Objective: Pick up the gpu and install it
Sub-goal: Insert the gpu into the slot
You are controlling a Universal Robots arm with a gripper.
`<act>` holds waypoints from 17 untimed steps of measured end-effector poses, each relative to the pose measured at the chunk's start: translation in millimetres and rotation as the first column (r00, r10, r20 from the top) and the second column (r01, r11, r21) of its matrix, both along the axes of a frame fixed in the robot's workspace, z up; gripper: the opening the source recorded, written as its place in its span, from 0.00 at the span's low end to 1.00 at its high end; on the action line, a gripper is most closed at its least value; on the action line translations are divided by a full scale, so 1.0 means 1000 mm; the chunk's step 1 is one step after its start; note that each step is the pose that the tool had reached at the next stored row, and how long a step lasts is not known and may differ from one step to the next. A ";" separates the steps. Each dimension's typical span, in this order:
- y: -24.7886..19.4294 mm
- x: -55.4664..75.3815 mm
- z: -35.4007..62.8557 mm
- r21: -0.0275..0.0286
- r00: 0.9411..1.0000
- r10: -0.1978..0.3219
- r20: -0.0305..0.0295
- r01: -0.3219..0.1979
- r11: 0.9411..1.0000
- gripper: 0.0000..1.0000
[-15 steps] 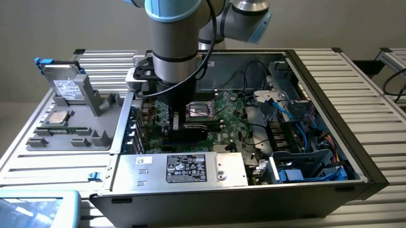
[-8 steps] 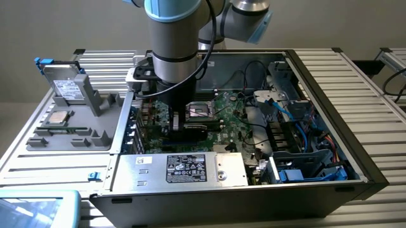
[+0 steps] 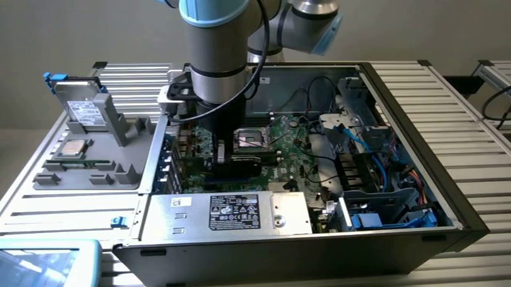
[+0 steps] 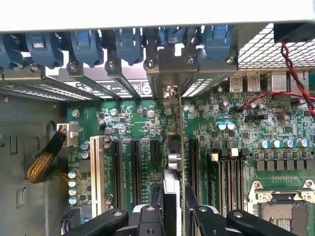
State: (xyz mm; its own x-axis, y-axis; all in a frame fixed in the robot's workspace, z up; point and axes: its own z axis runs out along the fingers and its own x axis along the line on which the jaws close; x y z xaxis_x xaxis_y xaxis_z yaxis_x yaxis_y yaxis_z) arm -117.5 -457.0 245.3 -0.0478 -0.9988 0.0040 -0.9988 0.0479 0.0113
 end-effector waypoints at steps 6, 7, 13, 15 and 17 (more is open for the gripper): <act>-0.0002 -0.001 0.0001 -0.001 1.000 0.000 0.000 0.000 1.000 0.28; -0.0002 -0.001 0.0001 -0.001 1.000 0.000 0.000 0.000 1.000 0.28; -0.0002 -0.001 0.0001 -0.001 1.000 0.000 0.000 0.000 1.000 0.28; -0.0002 -0.001 0.0000 -0.002 1.000 0.000 -0.001 0.000 1.000 0.28; -0.0002 -0.001 0.0000 -0.004 1.000 0.000 -0.002 0.000 1.000 0.28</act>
